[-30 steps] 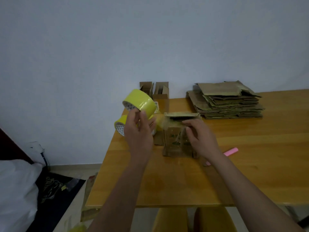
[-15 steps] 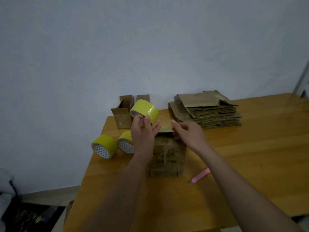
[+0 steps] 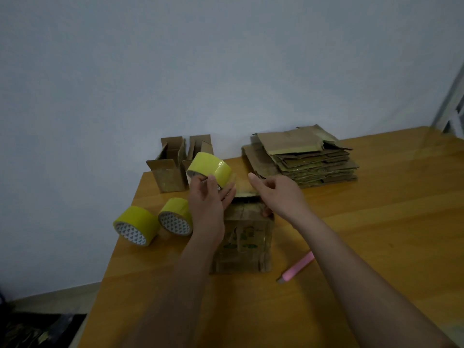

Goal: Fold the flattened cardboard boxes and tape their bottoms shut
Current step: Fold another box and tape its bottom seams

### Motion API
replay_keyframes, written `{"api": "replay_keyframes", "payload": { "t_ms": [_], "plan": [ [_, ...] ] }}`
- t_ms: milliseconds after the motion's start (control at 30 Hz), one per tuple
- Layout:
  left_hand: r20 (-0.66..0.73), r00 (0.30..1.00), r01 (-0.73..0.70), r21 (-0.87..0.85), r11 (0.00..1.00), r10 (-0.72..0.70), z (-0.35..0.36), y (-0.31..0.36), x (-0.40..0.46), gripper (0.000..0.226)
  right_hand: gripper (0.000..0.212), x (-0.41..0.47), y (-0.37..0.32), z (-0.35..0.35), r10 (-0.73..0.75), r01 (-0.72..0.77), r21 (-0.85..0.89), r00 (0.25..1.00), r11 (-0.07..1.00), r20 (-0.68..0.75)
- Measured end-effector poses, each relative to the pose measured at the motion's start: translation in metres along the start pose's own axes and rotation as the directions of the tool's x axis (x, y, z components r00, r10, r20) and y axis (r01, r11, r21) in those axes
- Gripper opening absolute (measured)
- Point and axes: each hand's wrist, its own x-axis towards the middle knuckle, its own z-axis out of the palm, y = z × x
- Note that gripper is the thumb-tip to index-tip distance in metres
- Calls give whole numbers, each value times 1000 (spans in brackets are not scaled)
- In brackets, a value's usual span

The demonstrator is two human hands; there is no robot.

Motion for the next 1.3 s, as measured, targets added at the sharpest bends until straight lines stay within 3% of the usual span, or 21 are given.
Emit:
{"api": "replay_keyframes", "payload": {
  "t_ms": [167,267,400,500,567,667,767,933,1033,1133,1233,1300],
  "plan": [
    [12,999,53,-110,992,-52,2,-3,-3,23,54,6,10,5,-6,5,25,999,1000,43],
    [11,999,-37,-163,986,39,5,1,-3,16,74,8,15,7,-72,73,-16,996,997,44],
    [59,985,-143,-221,965,159,10,17,6,13,79,2,27,8,-146,145,28,989,989,24],
    [91,992,-73,-190,979,92,11,12,8,15,71,-3,31,9,-173,170,101,985,980,19],
    [75,997,11,-206,978,5,9,2,5,16,63,-7,32,9,-162,150,121,982,981,94],
    [35,998,57,-277,959,-49,5,-7,4,22,32,-14,38,9,-150,122,161,972,979,180],
    [38,998,55,-276,959,-46,10,-4,2,19,36,-12,37,2,-120,80,212,976,974,182],
    [88,996,34,-284,958,-10,21,3,-1,11,39,-5,29,-15,-131,91,139,941,986,313],
    [79,994,92,-317,944,-70,18,-3,-4,11,40,-7,26,-11,-162,119,150,931,982,326],
    [69,986,167,-432,886,-152,11,-4,-5,11,37,-5,27,-6,-118,32,276,946,961,301],
    [83,985,173,-412,895,-153,10,-4,-6,9,30,-3,24,-1,-38,-84,474,969,877,242],
    [88,984,176,-397,901,-153,12,-4,-7,10,34,-1,18,4,4,-101,517,983,850,185]
  ]
}}
